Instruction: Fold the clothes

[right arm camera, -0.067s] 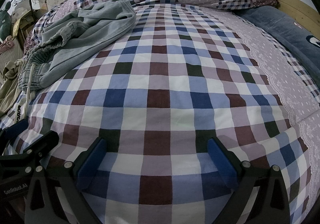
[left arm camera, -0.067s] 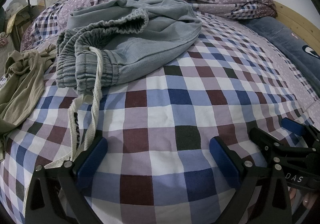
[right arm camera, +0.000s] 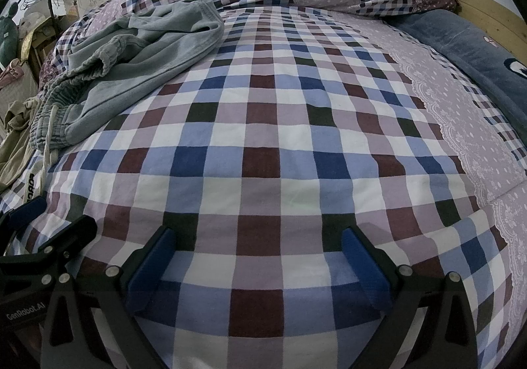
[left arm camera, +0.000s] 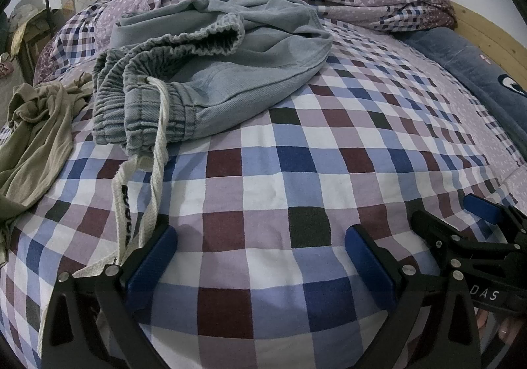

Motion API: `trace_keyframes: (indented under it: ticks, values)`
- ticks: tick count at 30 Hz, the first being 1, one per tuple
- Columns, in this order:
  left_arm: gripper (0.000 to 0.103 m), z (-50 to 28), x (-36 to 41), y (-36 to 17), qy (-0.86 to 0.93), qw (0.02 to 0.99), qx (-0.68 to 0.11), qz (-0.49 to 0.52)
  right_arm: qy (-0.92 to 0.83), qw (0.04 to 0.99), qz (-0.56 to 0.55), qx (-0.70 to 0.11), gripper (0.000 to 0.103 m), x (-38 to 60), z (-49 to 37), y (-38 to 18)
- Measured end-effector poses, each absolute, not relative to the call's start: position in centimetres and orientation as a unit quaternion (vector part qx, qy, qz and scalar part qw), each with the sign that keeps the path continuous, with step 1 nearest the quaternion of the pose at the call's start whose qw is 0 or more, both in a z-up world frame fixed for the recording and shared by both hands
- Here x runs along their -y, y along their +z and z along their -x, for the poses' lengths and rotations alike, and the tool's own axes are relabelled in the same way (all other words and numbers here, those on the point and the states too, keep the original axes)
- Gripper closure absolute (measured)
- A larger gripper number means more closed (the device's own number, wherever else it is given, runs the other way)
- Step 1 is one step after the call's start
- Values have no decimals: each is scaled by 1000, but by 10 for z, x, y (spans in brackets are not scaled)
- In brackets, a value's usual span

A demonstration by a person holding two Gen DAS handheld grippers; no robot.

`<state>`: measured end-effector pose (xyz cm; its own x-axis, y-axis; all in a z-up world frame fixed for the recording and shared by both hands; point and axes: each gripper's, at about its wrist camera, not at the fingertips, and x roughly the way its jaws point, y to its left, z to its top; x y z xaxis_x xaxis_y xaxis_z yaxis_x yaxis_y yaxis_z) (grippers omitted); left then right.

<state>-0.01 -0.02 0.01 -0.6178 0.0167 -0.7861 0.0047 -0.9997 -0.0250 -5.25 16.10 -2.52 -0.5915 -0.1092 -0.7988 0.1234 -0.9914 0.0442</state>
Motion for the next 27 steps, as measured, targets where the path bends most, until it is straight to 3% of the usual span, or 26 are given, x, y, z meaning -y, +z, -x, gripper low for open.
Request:
trace_keyframes:
  ticks: [27]
  values:
    - [0, -2, -2, 4, 901, 0, 9, 434, -893, 65, -446, -7, 0, -158, 51, -25]
